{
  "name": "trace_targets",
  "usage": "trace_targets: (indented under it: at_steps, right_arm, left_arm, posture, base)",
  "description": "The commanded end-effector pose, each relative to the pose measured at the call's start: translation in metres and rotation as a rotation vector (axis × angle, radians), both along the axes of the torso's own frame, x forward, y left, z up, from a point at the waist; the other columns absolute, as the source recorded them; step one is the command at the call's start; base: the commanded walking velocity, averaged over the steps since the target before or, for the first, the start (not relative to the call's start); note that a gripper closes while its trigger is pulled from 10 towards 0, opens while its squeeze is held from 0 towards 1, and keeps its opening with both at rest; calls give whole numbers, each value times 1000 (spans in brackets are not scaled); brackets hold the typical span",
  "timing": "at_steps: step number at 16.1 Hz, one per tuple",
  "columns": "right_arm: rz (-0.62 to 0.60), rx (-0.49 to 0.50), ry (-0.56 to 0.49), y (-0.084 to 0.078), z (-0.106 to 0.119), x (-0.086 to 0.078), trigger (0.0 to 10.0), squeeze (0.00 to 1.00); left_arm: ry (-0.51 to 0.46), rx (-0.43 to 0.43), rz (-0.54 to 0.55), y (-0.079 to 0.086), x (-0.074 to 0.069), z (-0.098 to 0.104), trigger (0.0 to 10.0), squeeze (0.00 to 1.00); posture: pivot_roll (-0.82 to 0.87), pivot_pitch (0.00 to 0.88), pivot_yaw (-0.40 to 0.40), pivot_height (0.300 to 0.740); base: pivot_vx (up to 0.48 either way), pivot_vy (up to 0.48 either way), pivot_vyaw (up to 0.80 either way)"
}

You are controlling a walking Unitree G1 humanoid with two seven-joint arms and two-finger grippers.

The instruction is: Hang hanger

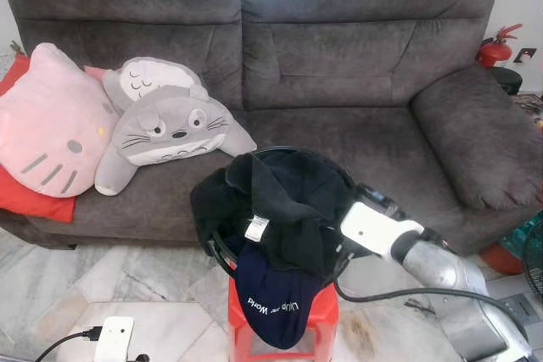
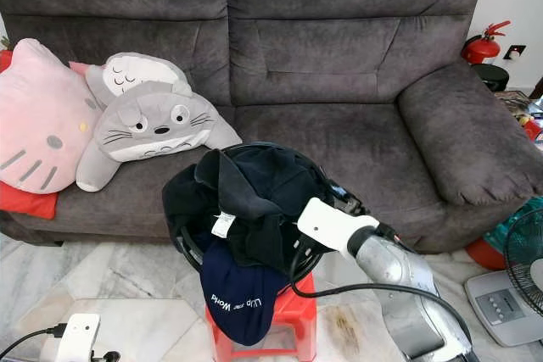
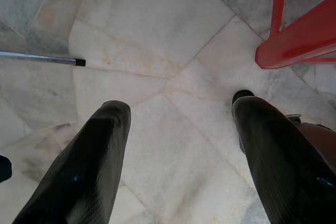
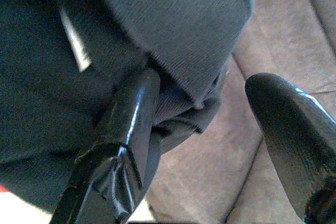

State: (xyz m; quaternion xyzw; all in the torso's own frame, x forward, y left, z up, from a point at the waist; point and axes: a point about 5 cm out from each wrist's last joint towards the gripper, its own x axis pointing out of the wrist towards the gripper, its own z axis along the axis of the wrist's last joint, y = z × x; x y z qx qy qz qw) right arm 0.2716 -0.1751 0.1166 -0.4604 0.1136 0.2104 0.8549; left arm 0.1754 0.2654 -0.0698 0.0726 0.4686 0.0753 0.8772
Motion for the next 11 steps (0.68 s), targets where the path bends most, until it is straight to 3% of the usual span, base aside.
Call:
trace_targets:
  at_steps: [1,5,11]
  right_arm:
    - [-6,-26,18,-2,-2,-3,10000,0]
    - [-50,-54,-18,-10,1,3,10000,0]
    - [-34,-56,-22,-6,-2,7,10000,0]
  left_arm:
    - [19,13,-21,2,-2,0,10000,0]
    - [18,15,-20,2,-2,0,10000,0]
    - [16,15,-17,2,-2,0,10000,0]
  posture:
    - [-158,52,42,740]
    - [-156,50,42,740]
    - [-153,48,40,740]
  base:
    - [0,0,0]
    - [0,0,0]
    - [0,0,0]
